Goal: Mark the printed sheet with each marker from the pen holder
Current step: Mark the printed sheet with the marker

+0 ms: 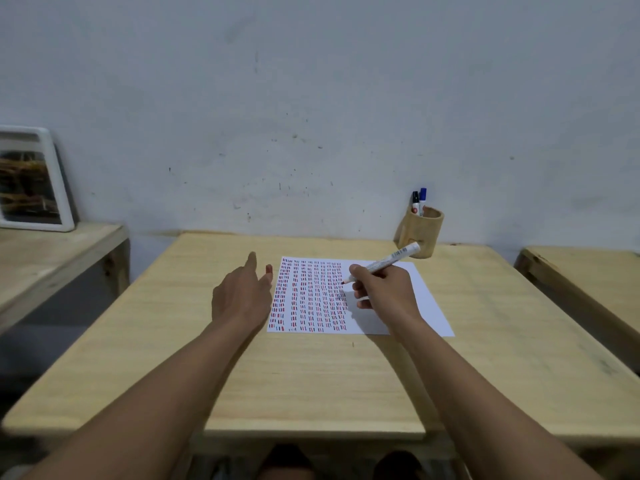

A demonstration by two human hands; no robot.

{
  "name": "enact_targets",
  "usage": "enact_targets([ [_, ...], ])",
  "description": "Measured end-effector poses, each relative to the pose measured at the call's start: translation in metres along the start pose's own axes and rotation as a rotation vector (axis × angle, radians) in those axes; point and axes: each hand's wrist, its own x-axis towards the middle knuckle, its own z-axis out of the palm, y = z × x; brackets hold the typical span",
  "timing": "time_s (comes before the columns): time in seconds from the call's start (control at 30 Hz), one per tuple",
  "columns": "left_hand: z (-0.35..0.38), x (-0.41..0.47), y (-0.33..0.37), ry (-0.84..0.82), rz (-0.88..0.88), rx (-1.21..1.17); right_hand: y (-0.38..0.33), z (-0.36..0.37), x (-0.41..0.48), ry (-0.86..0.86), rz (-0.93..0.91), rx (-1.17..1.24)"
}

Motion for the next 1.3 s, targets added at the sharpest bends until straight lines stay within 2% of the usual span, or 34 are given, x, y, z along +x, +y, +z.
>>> enact_targets([
  [0.1,0.002,-0.013,-0.009,-0.158,0.009,0.15,0.009,-0.004,-0.002,0.037,-0.059,-0.224],
  [0.2,0.004,-0.021,-0.014,-0.29,0.057,0.3,0.018,-0.006,-0.006,0.074,-0.059,-0.294],
  [0.57,0.004,-0.023,-0.016,-0.279,0.082,0.346,0.021,-0.003,-0.008,0.042,-0.087,-0.469],
  [1.3,-0.004,-0.022,-0.021,-0.326,0.096,0.333,0.022,-0.003,-0.006,0.006,-0.09,-0.483],
])
